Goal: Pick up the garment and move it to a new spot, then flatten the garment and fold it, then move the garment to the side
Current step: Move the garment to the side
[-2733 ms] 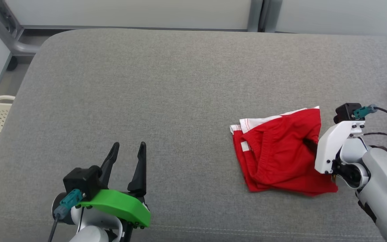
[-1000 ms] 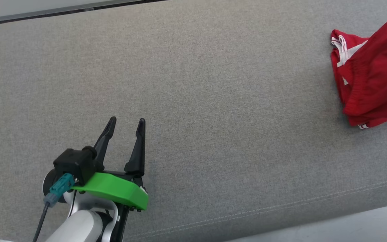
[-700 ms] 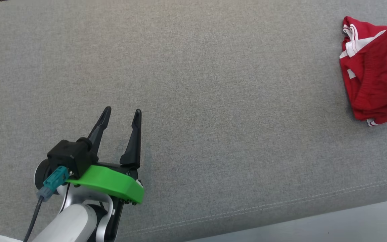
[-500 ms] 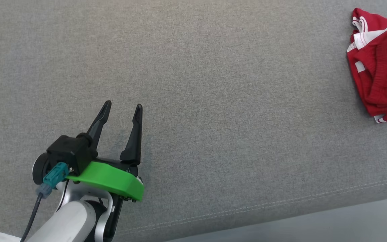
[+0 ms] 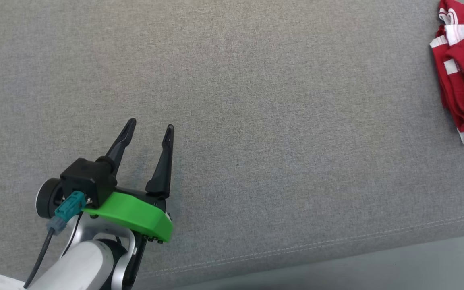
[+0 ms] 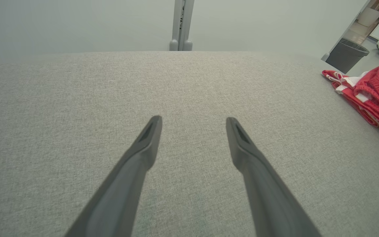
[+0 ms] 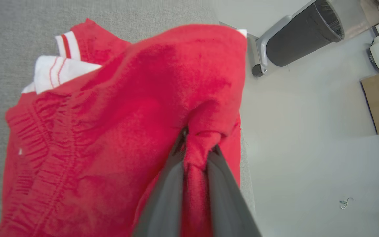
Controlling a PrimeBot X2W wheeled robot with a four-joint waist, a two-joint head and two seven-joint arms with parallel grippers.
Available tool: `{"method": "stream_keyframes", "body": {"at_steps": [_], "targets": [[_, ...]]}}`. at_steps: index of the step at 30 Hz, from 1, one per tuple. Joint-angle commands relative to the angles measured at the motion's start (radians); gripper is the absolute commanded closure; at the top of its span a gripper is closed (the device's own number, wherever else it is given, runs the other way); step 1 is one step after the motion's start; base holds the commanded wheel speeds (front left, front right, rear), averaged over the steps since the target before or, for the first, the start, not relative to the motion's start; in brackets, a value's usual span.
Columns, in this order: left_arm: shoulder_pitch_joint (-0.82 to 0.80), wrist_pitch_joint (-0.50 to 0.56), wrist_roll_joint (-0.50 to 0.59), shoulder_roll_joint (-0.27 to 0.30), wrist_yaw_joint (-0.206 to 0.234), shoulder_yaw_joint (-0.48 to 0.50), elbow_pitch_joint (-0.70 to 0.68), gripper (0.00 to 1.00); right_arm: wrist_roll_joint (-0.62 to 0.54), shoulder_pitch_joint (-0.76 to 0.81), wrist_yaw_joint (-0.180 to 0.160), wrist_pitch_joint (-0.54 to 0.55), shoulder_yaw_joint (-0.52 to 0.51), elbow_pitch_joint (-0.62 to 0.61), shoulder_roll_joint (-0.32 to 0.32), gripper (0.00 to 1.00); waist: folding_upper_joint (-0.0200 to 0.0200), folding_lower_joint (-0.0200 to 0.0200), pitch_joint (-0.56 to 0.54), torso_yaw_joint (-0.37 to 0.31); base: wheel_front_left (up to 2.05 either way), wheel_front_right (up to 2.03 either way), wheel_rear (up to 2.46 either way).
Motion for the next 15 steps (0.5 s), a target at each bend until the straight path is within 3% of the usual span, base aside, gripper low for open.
{"method": "stream_keyframes", "body": {"at_steps": [1, 9, 15], "targets": [[-0.017, 0.007, 0.011, 0.008, 0.002, -0.004, -0.002, 0.00, -0.021, -0.014, -0.002, -0.037, -0.001, 0.016, -0.008, 0.00, -0.0001, -0.0001, 0.003, -0.003, 0.00, 0.00, 0.00], [-0.015, 0.021, 0.019, 0.017, 0.010, -0.012, -0.007, 0.00, -0.072, -0.013, -0.002, -0.174, 0.091, 0.052, -0.020, 0.00, -0.0001, -0.0001, -0.003, -0.017, 0.00, 0.00, 0.00], [0.000, 0.021, 0.010, 0.012, 0.014, -0.016, -0.003, 0.00, -0.050, -0.030, -0.002, -0.239, 0.117, 0.086, 0.002, 0.00, -0.0001, -0.0001, -0.022, -0.040, 0.00, 0.00, 0.00]]}}
